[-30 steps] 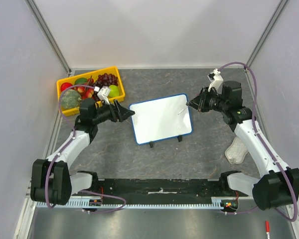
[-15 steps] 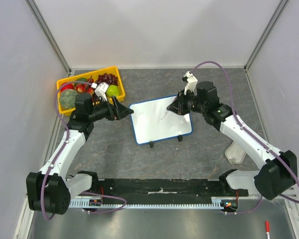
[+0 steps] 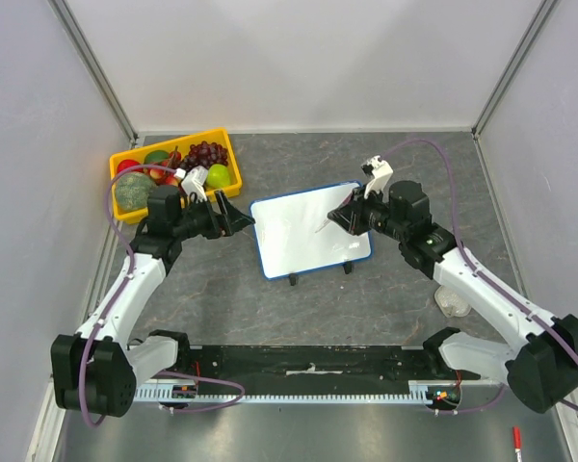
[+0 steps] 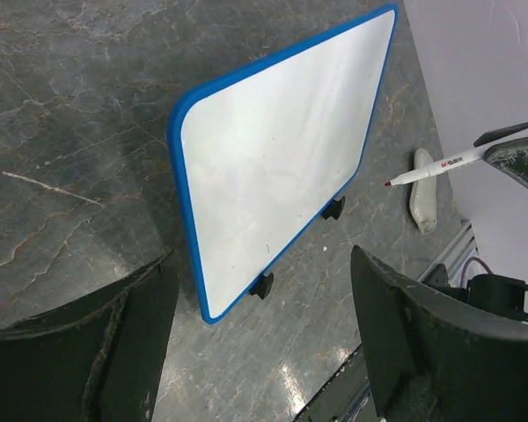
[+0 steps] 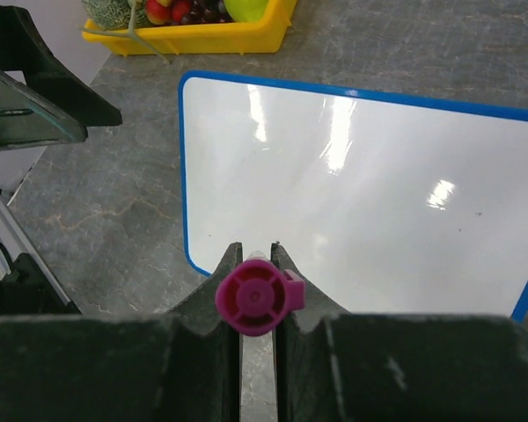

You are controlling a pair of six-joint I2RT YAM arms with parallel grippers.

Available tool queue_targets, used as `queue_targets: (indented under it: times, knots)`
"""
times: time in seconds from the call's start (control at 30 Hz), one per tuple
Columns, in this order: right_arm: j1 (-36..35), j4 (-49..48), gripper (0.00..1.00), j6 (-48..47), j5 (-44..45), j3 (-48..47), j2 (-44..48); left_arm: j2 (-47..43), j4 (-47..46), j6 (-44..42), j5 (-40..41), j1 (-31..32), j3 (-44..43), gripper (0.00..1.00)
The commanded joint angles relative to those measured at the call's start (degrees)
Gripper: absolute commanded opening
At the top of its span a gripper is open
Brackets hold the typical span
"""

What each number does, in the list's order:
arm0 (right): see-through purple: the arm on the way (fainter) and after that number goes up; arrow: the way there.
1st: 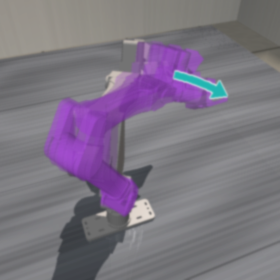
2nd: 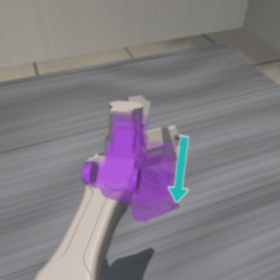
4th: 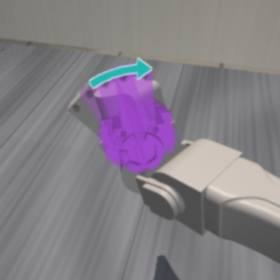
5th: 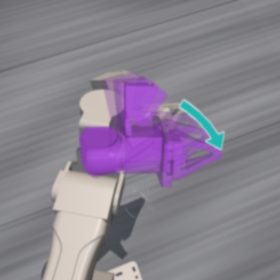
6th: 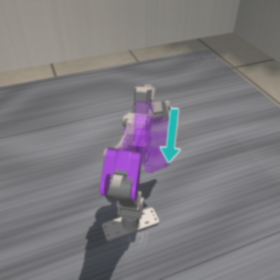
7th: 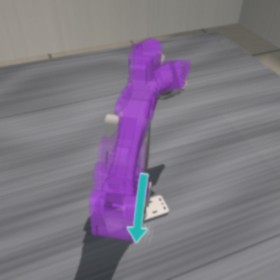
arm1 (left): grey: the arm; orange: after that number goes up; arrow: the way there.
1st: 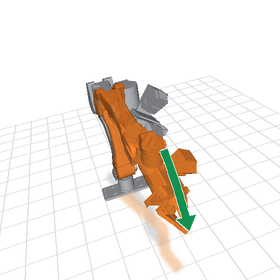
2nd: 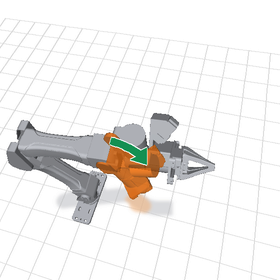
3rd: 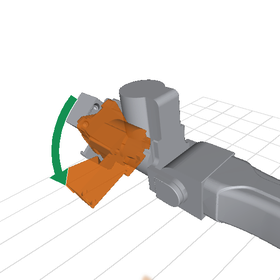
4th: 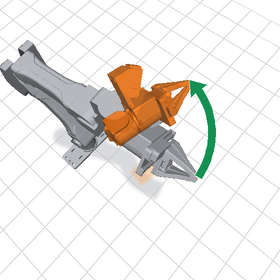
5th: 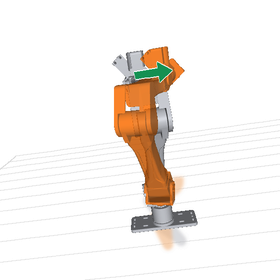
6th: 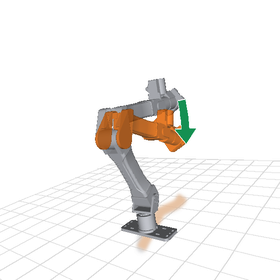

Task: Write a sentence on the whiteboard
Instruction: Hold the whiteboard on the whiteboard stand.

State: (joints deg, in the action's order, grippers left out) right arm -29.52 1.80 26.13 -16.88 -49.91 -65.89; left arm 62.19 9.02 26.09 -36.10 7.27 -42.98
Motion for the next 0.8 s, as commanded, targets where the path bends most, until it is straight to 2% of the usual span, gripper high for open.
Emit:
queue_targets:
  times: [0.0,0.3,0.4,0.6,0.77]
  knots:
    - [-0.10,-2.69,0.00,-1.69,3.17,2.36,5.41,-0.93,-1.36,1.07,-1.08,0.20,0.18,0.82]
    - [-0.10,-0.13,0.00,-5.21,4.05,3.15,8.14,-1.37,7.41,-3.23,-0.73,0.03,-6.67,0.84]
    - [-0.10,-0.22,0.00,-5.56,4.14,3.15,7.97,-2.25,7.15,-4.55,-5.29,0.03,-5.45,0.84]
    - [-0.10,-1.18,0.00,-5.74,4.76,4.64,7.62,-3.13,11.98,-7.80,-2.05,0.03,-4.39,0.85]
    - [-0.10,-2.93,0.00,-4.95,3.61,4.91,6.65,-6.64,11.99,-8.77,-0.03,-0.24,-4.39,0.85]
